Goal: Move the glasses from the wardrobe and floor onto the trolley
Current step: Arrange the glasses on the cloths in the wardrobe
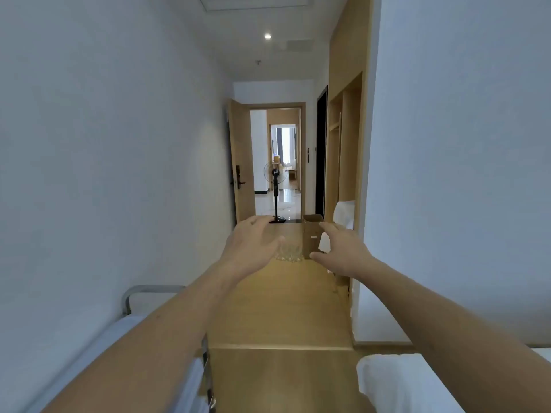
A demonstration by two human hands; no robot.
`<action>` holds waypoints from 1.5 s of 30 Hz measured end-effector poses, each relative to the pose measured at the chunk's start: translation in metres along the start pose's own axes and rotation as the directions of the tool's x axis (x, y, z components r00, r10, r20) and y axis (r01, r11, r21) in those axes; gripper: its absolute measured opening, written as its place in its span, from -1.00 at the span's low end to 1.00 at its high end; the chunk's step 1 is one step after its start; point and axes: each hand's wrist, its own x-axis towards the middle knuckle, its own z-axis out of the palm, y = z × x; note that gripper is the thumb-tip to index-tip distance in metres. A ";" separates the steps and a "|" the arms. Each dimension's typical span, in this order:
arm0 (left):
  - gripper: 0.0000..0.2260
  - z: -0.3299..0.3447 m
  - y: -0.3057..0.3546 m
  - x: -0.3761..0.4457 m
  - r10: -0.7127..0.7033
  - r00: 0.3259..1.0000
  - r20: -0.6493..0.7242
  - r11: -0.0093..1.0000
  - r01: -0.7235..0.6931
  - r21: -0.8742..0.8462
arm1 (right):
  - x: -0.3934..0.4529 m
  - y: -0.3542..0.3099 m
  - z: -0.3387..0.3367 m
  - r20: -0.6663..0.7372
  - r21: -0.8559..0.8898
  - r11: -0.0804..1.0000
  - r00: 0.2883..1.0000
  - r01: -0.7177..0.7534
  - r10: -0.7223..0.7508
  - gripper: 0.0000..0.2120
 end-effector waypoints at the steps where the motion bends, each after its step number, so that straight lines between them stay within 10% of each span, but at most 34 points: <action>1: -0.45 0.007 0.001 0.011 -0.002 1.000 -0.001 1.000 0.002 -0.001 | 0.011 0.008 0.000 -0.006 0.012 1.000 1.000 0.009 -0.009 -0.20; 45: -0.45 0.186 -0.273 0.434 0.028 0.992 0.119 0.999 -0.025 -0.028 | 0.462 0.096 0.195 0.030 -0.031 0.991 0.991 -0.132 0.133 -0.20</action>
